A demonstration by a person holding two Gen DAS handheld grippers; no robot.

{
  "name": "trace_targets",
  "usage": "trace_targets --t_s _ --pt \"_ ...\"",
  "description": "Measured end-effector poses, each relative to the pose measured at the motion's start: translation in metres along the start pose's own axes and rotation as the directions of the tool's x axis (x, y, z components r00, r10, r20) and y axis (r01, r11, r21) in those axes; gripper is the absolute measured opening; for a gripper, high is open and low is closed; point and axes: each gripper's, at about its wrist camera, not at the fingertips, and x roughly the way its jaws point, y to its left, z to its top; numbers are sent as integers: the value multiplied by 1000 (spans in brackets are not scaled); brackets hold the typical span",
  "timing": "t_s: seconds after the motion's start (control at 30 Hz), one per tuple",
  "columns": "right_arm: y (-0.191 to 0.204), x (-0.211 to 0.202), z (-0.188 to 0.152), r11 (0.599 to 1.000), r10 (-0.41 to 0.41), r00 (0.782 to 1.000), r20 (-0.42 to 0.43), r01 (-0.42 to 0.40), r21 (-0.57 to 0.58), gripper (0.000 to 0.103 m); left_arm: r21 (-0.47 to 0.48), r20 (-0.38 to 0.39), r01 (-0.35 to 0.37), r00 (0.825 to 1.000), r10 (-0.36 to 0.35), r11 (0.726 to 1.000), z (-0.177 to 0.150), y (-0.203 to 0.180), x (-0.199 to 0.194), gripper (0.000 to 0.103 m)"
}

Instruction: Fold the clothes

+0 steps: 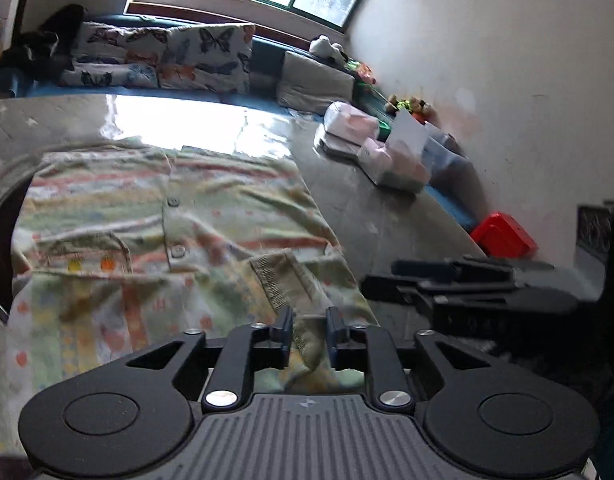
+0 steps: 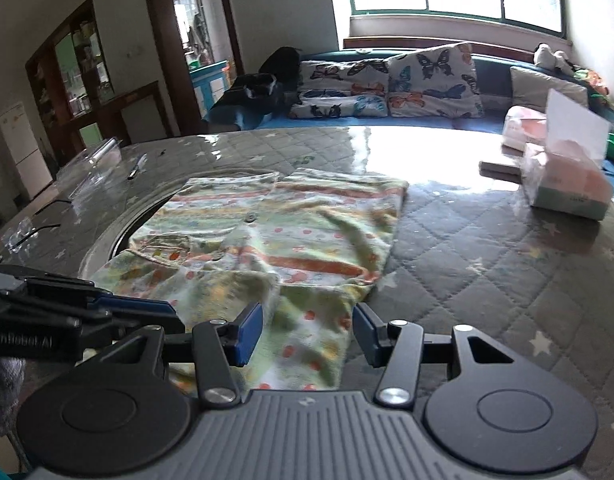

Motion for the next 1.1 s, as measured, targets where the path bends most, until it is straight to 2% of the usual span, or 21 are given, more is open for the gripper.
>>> trace_targets --t_s 0.03,0.13,0.2,0.43,0.63,0.77,0.97,1.1 --pt "2 2 0 1000 8 1000 -4 -8 -2 51 -1 5 -10 1000 10 1000 -1 4 -4 34" --pt "11 12 1 999 44 999 -26 -45 -10 50 -12 23 -47 999 47 999 0 16 -18 36" --pt "18 20 0 998 62 997 -44 -63 -18 49 -40 39 -106 993 108 994 -1 34 -29 38" --pt "26 35 -2 997 74 994 -77 -75 -16 43 -122 44 -301 950 308 946 -11 92 -55 38" --pt "28 43 -3 997 71 993 -95 -73 -8 33 -132 24 -349 935 355 928 -24 113 -60 36" --pt "30 49 -3 998 70 992 -107 -70 -3 26 -103 34 -375 924 380 921 -25 110 -60 36" --pt "28 48 -3 998 61 993 -101 -60 11 23 -77 83 -372 922 378 925 -2 101 -48 35" --pt "27 49 -5 998 61 993 -100 -58 30 23 -64 79 -395 913 399 916 8 104 -28 34"
